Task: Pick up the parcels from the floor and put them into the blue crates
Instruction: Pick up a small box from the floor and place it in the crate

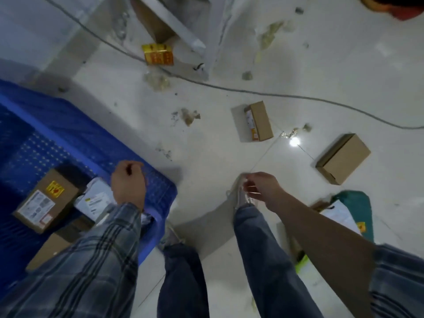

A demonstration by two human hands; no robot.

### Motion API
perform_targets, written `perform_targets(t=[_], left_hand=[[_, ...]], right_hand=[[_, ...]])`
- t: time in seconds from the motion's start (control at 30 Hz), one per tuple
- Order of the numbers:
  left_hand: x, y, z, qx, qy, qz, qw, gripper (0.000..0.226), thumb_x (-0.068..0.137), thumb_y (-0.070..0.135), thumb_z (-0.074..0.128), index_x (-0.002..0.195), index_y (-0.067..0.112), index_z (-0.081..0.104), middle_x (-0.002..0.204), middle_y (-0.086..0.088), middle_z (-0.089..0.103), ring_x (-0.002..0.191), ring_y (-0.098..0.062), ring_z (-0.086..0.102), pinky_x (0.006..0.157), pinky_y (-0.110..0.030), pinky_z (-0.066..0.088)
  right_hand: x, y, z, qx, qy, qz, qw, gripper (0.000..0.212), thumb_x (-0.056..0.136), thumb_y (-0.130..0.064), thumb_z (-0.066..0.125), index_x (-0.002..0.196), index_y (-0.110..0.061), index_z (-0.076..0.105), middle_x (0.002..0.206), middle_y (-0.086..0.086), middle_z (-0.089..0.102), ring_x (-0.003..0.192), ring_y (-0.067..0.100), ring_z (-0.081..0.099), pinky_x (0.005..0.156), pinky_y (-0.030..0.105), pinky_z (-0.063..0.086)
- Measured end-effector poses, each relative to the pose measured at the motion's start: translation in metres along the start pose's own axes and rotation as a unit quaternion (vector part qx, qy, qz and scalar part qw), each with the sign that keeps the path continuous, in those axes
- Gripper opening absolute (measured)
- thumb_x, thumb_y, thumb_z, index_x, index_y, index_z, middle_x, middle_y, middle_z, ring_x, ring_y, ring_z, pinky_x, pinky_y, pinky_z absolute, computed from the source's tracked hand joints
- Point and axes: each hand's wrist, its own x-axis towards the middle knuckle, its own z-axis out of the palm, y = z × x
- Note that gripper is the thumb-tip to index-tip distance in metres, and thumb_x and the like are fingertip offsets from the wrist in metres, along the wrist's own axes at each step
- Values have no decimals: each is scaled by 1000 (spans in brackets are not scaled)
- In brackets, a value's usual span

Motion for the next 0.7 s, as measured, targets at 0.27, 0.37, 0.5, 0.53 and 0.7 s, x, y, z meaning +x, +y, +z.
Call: perform_targets(t=[0.27,0.37,0.5,0.53,0.7], left_hand=[[-62,27,134,27,-202,-174,963,14,96,6,44,92,0,56,69,-11,53,60,-23,49,52,-28,40],[-75,38,175,78,-290,-214,930,11,96,7,44,92,2,54,71,-11,54,61,-20,51,54,-27,42],[-68,53,223,133,-338,-153,919,17,94,4,43,80,6,53,65,-10,52,49,-16,51,46,-22,40],[-62,55,234,149,-349,-137,915,19,93,4,43,77,7,52,64,-10,52,47,-16,52,44,-20,39],[-15,54,284,223,-369,-64,900,16,91,17,47,81,8,54,87,-18,64,80,-31,61,78,-38,52]], right_hand=[[53,-20,-112,-148,40,-46,987,13,89,-5,51,94,0,62,73,10,61,64,20,56,63,31,49],[77,-25,-127,-189,70,-61,978,14,86,-12,57,97,-6,63,80,8,61,71,22,58,70,35,50],[111,-40,-122,-256,87,-76,960,31,84,-21,60,113,-10,57,103,8,60,78,25,58,70,30,45],[122,-46,-117,-264,86,-77,958,37,84,-23,61,118,-10,55,112,9,58,83,27,60,71,30,47],[182,-75,-83,-291,116,-132,940,63,80,-31,67,134,-13,41,132,10,46,118,30,51,92,41,49]])
